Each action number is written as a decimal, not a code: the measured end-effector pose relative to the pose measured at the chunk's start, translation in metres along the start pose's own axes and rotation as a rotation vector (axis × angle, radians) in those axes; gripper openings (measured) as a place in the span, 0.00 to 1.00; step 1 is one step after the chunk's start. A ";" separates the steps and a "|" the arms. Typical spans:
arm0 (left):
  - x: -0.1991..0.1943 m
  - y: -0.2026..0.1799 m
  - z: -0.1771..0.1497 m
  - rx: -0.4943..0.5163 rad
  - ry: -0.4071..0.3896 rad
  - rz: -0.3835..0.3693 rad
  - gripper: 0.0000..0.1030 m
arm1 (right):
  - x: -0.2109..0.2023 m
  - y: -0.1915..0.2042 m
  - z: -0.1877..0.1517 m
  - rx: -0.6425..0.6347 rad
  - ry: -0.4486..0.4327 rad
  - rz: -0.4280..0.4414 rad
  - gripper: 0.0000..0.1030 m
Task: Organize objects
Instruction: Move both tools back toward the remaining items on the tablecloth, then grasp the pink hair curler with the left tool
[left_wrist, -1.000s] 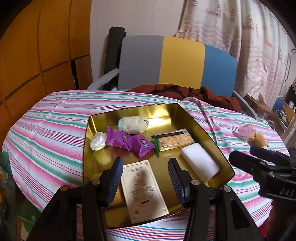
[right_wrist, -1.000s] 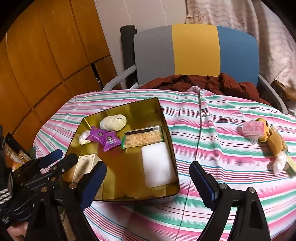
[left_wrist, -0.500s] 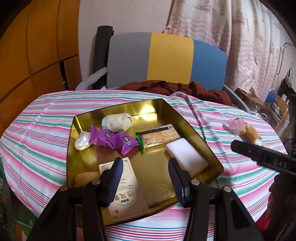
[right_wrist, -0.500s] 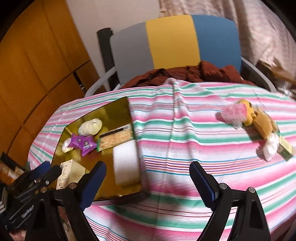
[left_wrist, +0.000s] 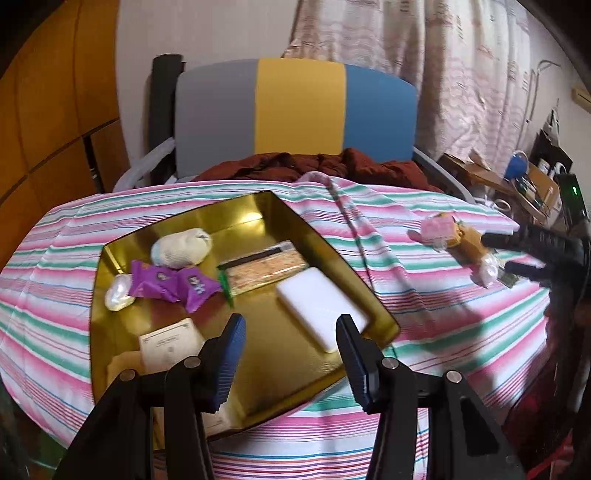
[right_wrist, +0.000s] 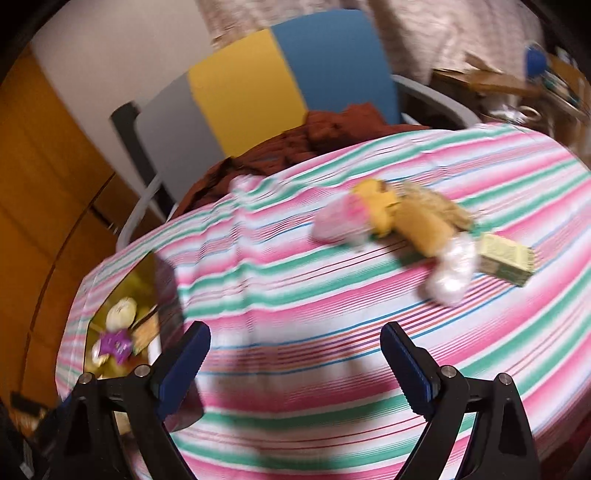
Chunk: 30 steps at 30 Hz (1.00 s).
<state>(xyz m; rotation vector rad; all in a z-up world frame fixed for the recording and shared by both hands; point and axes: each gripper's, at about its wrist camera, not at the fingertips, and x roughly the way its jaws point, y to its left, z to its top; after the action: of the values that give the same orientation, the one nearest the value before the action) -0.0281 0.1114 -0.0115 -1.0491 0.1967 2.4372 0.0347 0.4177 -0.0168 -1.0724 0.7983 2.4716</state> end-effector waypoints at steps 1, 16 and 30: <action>0.001 -0.004 0.001 0.011 0.003 -0.008 0.50 | -0.003 -0.011 0.006 0.022 -0.006 -0.008 0.92; 0.026 -0.081 0.039 0.132 0.030 -0.164 0.52 | -0.009 -0.136 0.076 0.250 -0.165 -0.136 0.94; 0.119 -0.156 0.096 0.072 0.160 -0.355 0.66 | 0.001 -0.150 0.073 0.327 -0.101 -0.042 0.95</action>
<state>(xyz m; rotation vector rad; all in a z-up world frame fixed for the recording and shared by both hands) -0.0865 0.3219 -0.0214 -1.1396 0.1355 2.0183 0.0678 0.5800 -0.0309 -0.8304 1.0891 2.2381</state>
